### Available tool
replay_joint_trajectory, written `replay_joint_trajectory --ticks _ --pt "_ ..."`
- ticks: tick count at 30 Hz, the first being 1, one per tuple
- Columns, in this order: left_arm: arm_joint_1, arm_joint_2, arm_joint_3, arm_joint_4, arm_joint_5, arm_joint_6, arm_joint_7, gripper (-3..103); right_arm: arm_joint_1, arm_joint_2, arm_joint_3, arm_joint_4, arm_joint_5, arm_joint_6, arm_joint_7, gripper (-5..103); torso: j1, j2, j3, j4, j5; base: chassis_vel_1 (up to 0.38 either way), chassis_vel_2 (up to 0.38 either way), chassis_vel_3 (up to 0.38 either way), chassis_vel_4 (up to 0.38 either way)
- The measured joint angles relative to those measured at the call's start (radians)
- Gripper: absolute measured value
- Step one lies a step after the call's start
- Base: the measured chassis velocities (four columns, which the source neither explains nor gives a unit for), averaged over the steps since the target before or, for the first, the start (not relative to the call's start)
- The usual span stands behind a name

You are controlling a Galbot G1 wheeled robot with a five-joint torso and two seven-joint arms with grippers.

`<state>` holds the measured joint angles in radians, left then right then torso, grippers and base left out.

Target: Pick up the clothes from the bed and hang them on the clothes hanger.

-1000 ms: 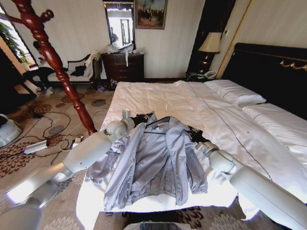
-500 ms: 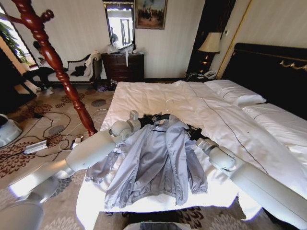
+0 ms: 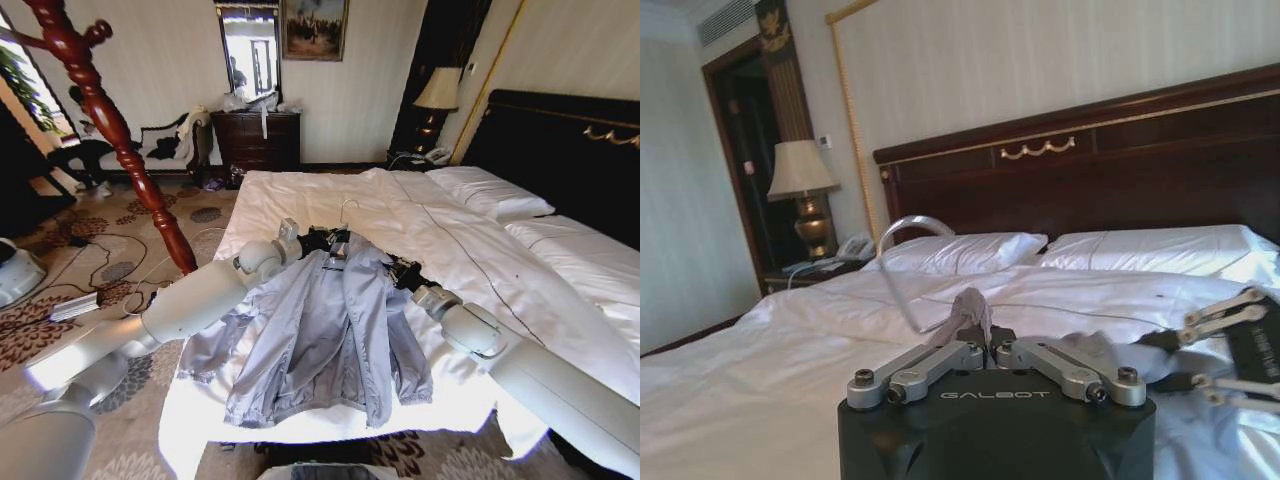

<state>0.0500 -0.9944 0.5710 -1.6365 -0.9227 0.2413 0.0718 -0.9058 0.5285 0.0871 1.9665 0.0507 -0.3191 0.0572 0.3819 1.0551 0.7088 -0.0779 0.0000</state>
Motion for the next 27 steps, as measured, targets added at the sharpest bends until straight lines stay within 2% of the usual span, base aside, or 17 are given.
replay_joint_trajectory --ticks 6,7,9,10,11,12,14,15,17,20,25,27 --pt "0.002 0.013 0.015 -0.035 -0.006 0.002 -0.005 0 0.002 0.002 0.005 -0.001 0.008 0.001 0.005 17 0.000 0.000 0.000 0.0001 -0.0001 0.000 0.000 0.000 0.000" --pt "0.003 0.014 0.016 -0.038 -0.008 0.002 -0.005 -2 -0.001 0.002 0.008 0.001 0.007 0.003 0.005 17 0.000 0.000 0.000 0.0002 -0.0002 0.000 0.000 0.000 0.000" --pt "0.004 0.018 0.016 -0.049 -0.021 0.001 -0.005 7 -0.008 0.004 0.013 0.001 0.005 0.006 0.005 17 0.000 0.000 0.000 0.0000 -0.0002 0.000 0.000 0.000 0.000" --pt "0.004 0.018 0.016 -0.049 -0.021 0.001 -0.005 7 -0.008 0.004 0.013 0.001 0.005 0.006 0.005 17 0.000 0.000 0.000 0.0000 -0.0002 0.000 0.000 0.000 0.000" --pt "0.004 0.020 0.015 -0.058 -0.030 0.001 -0.005 13 -0.011 0.008 0.014 -0.003 0.003 0.010 0.005 17 0.000 0.000 0.000 -0.0001 -0.0001 0.000 0.000 0.000 0.000" --pt "0.004 0.023 0.015 -0.068 -0.040 0.001 -0.007 13 -0.013 0.011 0.015 -0.007 0.000 0.013 0.007 17 0.000 0.000 0.000 -0.0001 0.0000 0.000 0.000 0.000 0.000" --pt "0.001 0.029 0.017 -0.086 -0.056 0.001 -0.009 24 -0.017 0.018 0.015 -0.015 -0.005 0.018 0.010 17 0.000 0.000 0.000 0.0000 -0.0001 0.000 0.000 0.000 0.000" --pt "0.001 0.029 0.017 -0.086 -0.056 0.001 -0.009 24 -0.017 0.018 0.015 -0.015 -0.005 0.018 0.010 17 0.000 0.000 0.000 0.0000 -0.0001 0.000 0.000 0.000 0.000" --pt "-0.009 0.040 0.021 -0.106 -0.079 0.004 -0.006 34 -0.021 0.033 0.015 -0.026 -0.008 0.028 0.021 17 0.000 0.000 0.000 0.0000 -0.0001 0.000 0.000 0.000 0.000" --pt "-0.016 0.047 0.025 -0.116 -0.088 0.004 -0.002 40 -0.022 0.048 0.016 -0.034 -0.009 0.035 0.030 17 0.000 0.000 0.000 0.0000 -0.0001 0.000 0.000 0.000 0.000" --pt "-0.043 0.059 0.056 -0.155 -0.112 0.007 0.005 67 -0.027 0.095 0.025 -0.049 -0.009 0.054 0.054 17 0.000 0.000 0.000 0.0000 -0.0001 0.000 0.000 0.000 0.000" --pt "-0.048 0.063 0.063 -0.161 -0.113 0.010 0.012 67 -0.028 0.099 0.026 -0.051 -0.008 0.058 0.056 17 0.000 0.000 0.000 -0.0001 0.0000 0.000 0.000 0.000 0.000"
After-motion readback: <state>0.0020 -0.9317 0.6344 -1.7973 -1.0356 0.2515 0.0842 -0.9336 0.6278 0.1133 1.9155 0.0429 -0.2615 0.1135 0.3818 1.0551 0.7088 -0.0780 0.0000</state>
